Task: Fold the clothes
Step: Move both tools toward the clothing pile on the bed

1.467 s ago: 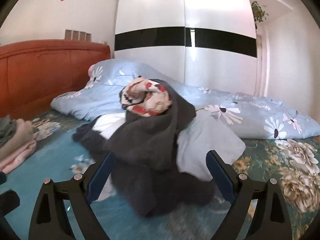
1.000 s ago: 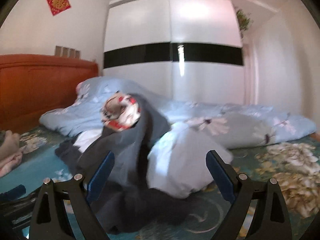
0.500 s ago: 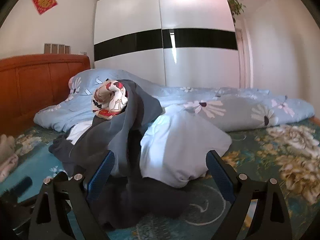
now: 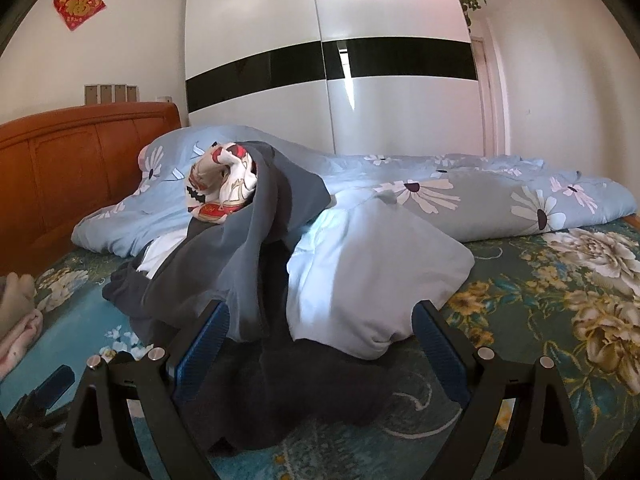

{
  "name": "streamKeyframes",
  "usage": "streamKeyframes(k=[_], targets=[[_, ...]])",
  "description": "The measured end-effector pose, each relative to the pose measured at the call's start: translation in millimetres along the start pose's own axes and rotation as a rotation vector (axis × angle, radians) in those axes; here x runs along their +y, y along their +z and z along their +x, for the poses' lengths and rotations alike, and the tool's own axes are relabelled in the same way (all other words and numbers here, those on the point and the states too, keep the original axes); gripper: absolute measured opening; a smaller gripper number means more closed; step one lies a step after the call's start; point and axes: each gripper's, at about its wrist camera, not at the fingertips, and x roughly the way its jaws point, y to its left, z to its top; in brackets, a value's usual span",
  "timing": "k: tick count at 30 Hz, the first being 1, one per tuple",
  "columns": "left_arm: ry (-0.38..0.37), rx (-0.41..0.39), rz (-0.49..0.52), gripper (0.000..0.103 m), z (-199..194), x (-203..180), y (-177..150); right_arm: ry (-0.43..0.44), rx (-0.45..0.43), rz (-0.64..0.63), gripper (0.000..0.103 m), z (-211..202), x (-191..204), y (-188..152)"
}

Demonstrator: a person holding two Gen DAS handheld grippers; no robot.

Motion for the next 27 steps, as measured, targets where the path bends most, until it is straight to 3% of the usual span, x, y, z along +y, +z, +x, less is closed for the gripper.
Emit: streamKeyframes(k=[10, 16, 27], targets=[[-0.016, 0.073, -0.044, 0.103, 11.5, 8.3, -2.7, 0.006, 0.041, -0.012, 0.093, 3.9, 3.5, -3.5], [-0.019, 0.079, -0.051, 0.103, 11.1, 9.8, -4.2, 0.006, 0.061, -0.011, 0.093, 5.6, 3.0, -2.9], [-0.035, 0.159, -0.136, 0.103, 25.1, 25.5, -8.1, -0.002, 0.04, -0.046, 0.093, 3.8, 14.0, -3.3]])
